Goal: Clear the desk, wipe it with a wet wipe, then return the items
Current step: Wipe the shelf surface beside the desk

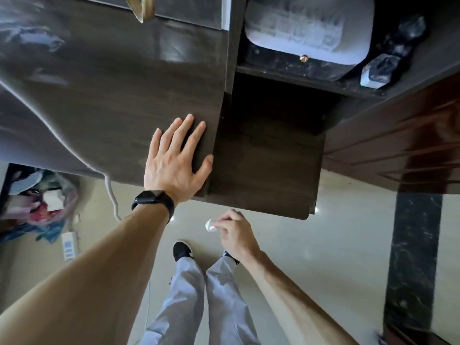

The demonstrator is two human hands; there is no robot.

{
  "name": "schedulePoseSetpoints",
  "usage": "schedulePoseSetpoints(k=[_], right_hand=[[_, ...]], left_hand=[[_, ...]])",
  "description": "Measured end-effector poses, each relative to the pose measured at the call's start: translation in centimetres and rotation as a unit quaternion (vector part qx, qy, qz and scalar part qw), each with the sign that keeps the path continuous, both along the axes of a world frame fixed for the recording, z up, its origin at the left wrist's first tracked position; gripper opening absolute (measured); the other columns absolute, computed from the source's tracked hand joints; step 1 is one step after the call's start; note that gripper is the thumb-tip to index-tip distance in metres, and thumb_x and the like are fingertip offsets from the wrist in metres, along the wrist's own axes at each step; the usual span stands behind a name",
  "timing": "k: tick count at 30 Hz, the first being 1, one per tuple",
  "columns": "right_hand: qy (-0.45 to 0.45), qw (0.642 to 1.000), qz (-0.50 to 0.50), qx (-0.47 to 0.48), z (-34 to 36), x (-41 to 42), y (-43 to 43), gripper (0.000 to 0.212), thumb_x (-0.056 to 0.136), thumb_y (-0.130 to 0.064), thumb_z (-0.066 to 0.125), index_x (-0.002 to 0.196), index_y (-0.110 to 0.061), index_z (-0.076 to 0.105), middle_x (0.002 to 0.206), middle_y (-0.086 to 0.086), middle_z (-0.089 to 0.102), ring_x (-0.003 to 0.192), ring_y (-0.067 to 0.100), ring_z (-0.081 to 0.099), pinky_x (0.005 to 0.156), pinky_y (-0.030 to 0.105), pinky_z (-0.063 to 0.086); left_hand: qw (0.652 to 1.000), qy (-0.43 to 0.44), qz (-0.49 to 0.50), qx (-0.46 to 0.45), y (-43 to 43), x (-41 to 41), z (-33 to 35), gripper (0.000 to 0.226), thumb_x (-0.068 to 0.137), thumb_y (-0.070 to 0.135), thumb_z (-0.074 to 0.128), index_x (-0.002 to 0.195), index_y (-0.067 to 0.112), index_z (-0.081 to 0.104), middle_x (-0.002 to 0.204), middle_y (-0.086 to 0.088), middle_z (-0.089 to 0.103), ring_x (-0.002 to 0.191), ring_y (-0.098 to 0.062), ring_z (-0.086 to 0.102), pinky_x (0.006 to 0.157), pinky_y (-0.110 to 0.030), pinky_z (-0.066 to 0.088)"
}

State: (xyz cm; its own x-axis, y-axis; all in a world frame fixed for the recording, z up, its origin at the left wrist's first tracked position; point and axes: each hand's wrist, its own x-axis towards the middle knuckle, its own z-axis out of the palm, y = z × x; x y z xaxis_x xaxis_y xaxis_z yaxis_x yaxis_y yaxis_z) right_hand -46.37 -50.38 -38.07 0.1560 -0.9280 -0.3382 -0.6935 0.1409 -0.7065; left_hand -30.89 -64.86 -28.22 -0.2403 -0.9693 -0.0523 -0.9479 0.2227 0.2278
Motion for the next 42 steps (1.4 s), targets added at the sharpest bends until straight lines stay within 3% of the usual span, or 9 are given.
schedulePoseSetpoints(k=[4,10,13,18,21,29,31,34,42], right_hand=[[0.036,0.971,-0.212,-0.107,0.8,-5.1,-4.5,0.034,0.082,0.002,0.063,0.097,-0.025,0.077,0.096,-0.001,0.064,0.085,0.009,0.06,0.082,0.01,0.043],[0.14,0.887,-0.421,-0.126,-1.3,-14.1,-9.3,0.028,0.088,-0.002,0.06,0.112,-0.011,0.073,0.107,0.016,0.058,0.096,0.034,0.06,0.088,0.029,0.047],[0.16,0.914,-0.349,-0.132,-2.2,-9.8,-7.2,0.037,0.084,0.002,0.062,0.113,-0.019,0.073,0.101,0.009,0.061,0.087,0.028,0.059,0.079,0.021,0.042],[0.036,0.988,-0.121,-0.091,-1.9,3.1,-0.5,0.05,0.078,0.006,0.056,0.107,-0.03,0.074,0.096,-0.003,0.059,0.083,0.019,0.054,0.078,0.027,0.048],[0.013,0.98,-0.186,-0.067,-2.4,5.8,2.1,0.045,0.081,0.006,0.057,0.107,-0.027,0.072,0.098,-0.004,0.056,0.09,0.014,0.055,0.081,0.024,0.05],[0.082,0.861,-0.48,-0.147,-1.2,6.0,-0.7,0.025,0.092,-0.006,0.057,0.106,-0.019,0.073,0.098,0.002,0.068,0.093,0.006,0.053,0.082,-0.003,0.033],[0.086,0.84,-0.515,-0.145,-1.6,8.0,-1.6,0.022,0.09,-0.004,0.06,0.102,-0.016,0.074,0.096,0.005,0.069,0.09,0.01,0.053,0.079,0.0,0.037],[0.08,0.823,-0.546,-0.135,-2.8,12.2,-3.1,0.016,0.088,-0.002,0.06,0.095,-0.012,0.07,0.091,0.009,0.066,0.089,0.024,0.057,0.077,0.027,0.048],[0.019,0.65,-0.758,-0.061,-2.4,18.0,-7.2,0.01,0.092,-0.008,0.055,0.099,-0.003,0.062,0.095,0.019,0.063,0.078,0.014,0.045,0.066,0.012,0.029]], left_hand=[[1.0,0.001,-0.002,-0.01,-0.1,0.0,-0.3,0.064,0.097,0.055,0.038,0.156,0.03,0.027,0.164,0.001,0.023,0.152,-0.022,0.018,0.124,-0.049,0.011],[1.0,0.01,-0.003,-0.012,-0.1,0.2,-0.4,0.065,0.096,0.054,0.041,0.154,0.03,0.03,0.164,0.001,0.025,0.152,-0.022,0.018,0.124,-0.049,0.013],[1.0,0.006,-0.003,-0.01,-0.2,0.3,-0.6,0.065,0.095,0.054,0.042,0.154,0.03,0.03,0.164,0.001,0.025,0.152,-0.022,0.018,0.124,-0.049,0.012],[1.0,0.01,-0.006,-0.008,-0.3,0.4,-0.5,0.065,0.095,0.055,0.041,0.154,0.028,0.033,0.163,-0.001,0.027,0.152,-0.023,0.019,0.124,-0.049,0.013],[1.0,0.017,-0.013,0.003,-0.4,0.5,-0.3,0.065,0.096,0.057,0.038,0.153,0.028,0.032,0.163,-0.001,0.027,0.152,-0.023,0.018,0.125,-0.048,0.01],[0.994,0.062,-0.09,0.008,-0.6,2.6,-0.3,0.054,0.101,0.044,0.035,0.151,0.024,0.038,0.162,-0.003,0.03,0.15,-0.025,0.022,0.124,-0.047,0.013],[0.985,0.044,-0.168,0.004,-1.7,5.5,0.1,0.051,0.102,0.041,0.037,0.15,0.025,0.04,0.16,-0.002,0.033,0.147,-0.025,0.029,0.122,-0.043,0.022],[0.957,-0.012,-0.289,-0.031,-4.8,11.2,0.9,0.049,0.101,0.04,0.04,0.149,0.03,0.042,0.157,-0.001,0.039,0.14,-0.026,0.037,0.116,-0.042,0.03],[0.953,-0.013,-0.298,-0.043,-7.3,17.5,0.1,0.056,0.095,0.048,0.043,0.148,0.028,0.044,0.156,-0.004,0.038,0.14,-0.031,0.036,0.117,-0.051,0.027]])
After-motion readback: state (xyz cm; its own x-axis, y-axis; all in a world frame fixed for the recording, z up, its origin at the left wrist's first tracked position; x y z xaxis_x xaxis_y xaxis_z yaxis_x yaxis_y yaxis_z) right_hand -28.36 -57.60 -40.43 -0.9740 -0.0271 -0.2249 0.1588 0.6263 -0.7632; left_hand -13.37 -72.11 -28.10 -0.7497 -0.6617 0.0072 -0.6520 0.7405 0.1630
